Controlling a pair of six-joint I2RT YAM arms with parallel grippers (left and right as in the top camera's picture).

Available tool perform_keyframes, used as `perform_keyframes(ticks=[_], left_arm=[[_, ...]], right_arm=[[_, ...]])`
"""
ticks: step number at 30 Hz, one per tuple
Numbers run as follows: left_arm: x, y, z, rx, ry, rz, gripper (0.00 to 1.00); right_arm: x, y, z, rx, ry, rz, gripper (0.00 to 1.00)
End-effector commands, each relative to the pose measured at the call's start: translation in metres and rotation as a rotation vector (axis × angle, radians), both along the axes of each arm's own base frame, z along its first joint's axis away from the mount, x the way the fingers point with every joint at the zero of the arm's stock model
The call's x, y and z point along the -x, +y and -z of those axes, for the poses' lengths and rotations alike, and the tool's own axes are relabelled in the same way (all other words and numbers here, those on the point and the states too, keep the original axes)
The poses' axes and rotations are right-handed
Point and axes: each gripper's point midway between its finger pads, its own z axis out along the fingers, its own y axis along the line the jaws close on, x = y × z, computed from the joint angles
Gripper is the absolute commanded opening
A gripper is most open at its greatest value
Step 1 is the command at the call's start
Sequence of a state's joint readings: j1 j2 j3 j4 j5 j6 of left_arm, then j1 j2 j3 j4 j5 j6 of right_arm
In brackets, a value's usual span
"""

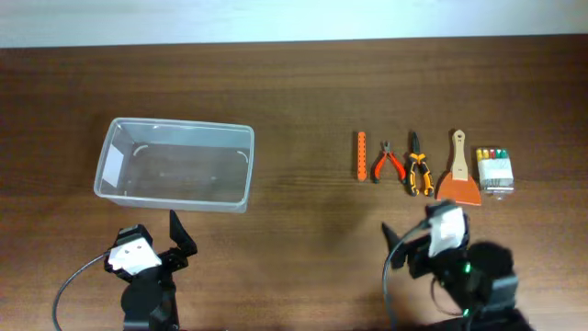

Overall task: Pack container
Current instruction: 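Push the clear container rightward toward the tools with the right gripper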

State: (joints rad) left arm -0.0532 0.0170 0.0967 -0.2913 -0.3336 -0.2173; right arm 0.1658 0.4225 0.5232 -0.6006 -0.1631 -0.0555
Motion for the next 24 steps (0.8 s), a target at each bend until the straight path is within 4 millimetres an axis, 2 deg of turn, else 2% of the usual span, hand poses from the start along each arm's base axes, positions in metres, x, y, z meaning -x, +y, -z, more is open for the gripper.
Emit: perform_keyframes(ticks=[1, 3, 5, 6, 8, 10, 12, 14, 15, 16, 20, 22, 24], left_arm=[[0.0, 0.0, 0.001, -0.009, 0.002, 0.002, 0.99], [0.0, 0.0, 0.001, -0.009, 0.002, 0.002, 0.99], [0.0, 0.0, 0.001, -0.009, 0.002, 0.002, 0.99], [0.0, 0.0, 0.001, -0.009, 0.002, 0.002, 0.99], [0.0, 0.0, 0.001, -0.009, 0.002, 0.002, 0.99], [0.0, 0.0, 0.001, -0.009, 0.002, 0.002, 0.99], [0.0, 0.0, 0.001, -0.009, 0.002, 0.002, 0.99], [0.0, 0.0, 0.001, -0.009, 0.002, 0.002, 0.99], [0.0, 0.0, 0.001, -0.009, 0.002, 0.002, 0.99], [0.0, 0.0, 0.001, -0.009, 0.002, 0.002, 0.99], [0.0, 0.0, 0.001, -0.009, 0.002, 0.002, 0.99], [0.0, 0.0, 0.001, -0.009, 0.002, 0.002, 0.99], [0.0, 0.0, 0.001, -0.009, 0.002, 0.002, 0.99]], right_arm=[[-0.041, -0.009, -0.072, 0.115, 0.059, 0.043, 0.98], [-0.057, 0.004, -0.101, 0.092, 0.119, -0.008, 0.98], [-0.067, 0.028, -0.122, -0.016, 0.193, -0.091, 0.98], [-0.069, 0.039, -0.126, -0.065, 0.257, -0.126, 0.98], [-0.088, 0.055, -0.138, -0.116, 0.285, -0.186, 0.99], [-0.12, 0.065, -0.139, -0.21, 0.353, -0.115, 0.98], [-0.15, 0.083, -0.125, -0.237, 0.429, -0.033, 0.98], [-0.165, 0.101, -0.11, -0.218, 0.47, 0.028, 0.99], [-0.175, 0.138, -0.082, -0.2, 0.53, 0.077, 0.91], [-0.175, 0.152, -0.075, -0.198, 0.543, 0.069, 0.92], [-0.167, 0.225, -0.031, -0.173, 0.608, -0.008, 0.85], [-0.156, 0.252, -0.003, -0.151, 0.66, 0.005, 0.82], [-0.146, 0.269, 0.017, -0.129, 0.695, 0.009, 0.8]])
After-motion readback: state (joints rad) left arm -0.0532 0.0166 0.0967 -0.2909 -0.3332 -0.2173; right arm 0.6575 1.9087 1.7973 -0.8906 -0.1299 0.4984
